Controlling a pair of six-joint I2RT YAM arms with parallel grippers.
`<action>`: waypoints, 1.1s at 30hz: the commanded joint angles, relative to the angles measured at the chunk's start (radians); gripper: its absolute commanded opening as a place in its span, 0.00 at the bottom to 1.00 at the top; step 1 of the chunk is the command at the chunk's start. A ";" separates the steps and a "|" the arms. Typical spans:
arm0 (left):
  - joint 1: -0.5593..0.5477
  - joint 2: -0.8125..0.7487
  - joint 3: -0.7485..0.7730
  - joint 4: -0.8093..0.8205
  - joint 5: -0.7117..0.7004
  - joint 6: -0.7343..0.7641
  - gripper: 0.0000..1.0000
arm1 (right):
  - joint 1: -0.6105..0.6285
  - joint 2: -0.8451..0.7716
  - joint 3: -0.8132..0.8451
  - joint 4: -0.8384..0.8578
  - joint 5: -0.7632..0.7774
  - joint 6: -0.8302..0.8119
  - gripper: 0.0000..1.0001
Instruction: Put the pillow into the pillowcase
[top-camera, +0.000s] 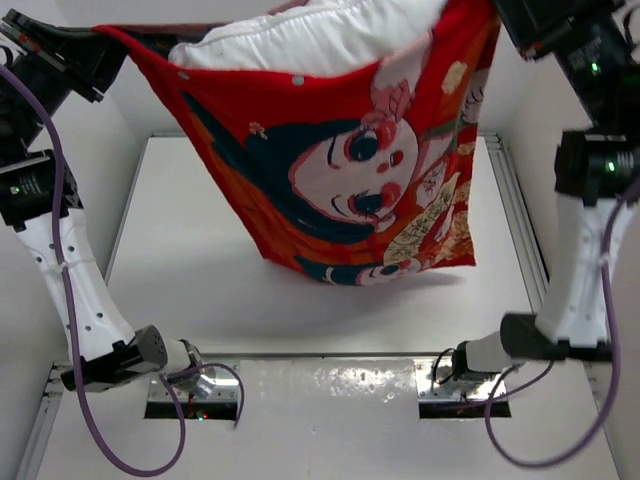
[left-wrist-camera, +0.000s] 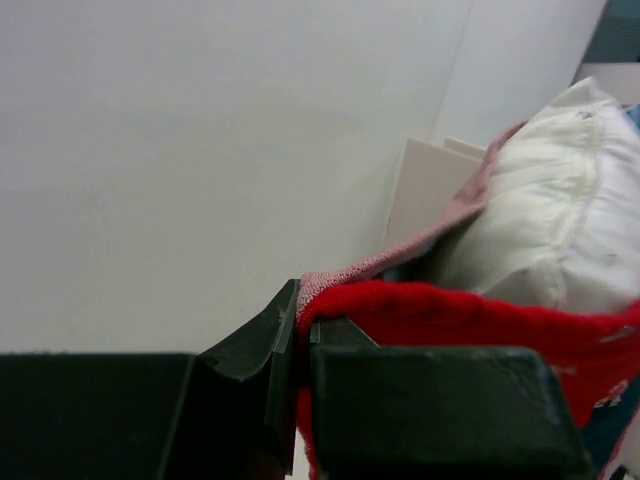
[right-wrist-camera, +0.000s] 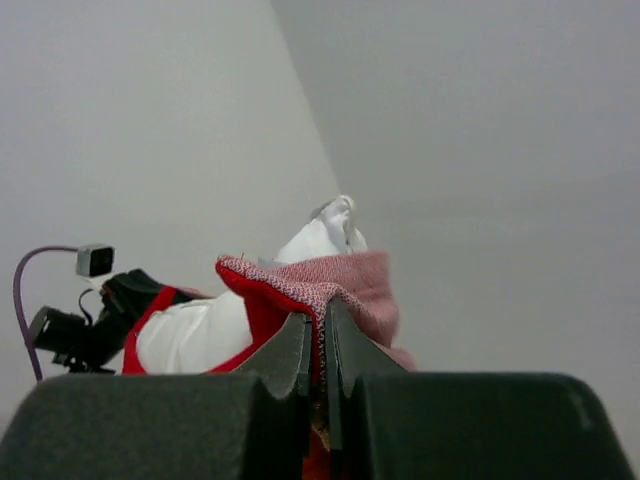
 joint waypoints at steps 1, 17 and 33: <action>0.028 0.041 0.122 -0.215 -0.163 0.154 0.00 | -0.047 0.157 0.137 -0.016 0.022 0.159 0.00; -0.075 0.416 0.698 -0.728 -0.366 0.554 0.00 | -0.028 0.332 0.331 -0.340 0.226 -0.021 0.00; 0.040 0.092 0.272 -0.051 -0.136 0.262 0.00 | -0.407 0.050 0.064 0.102 0.042 0.348 0.00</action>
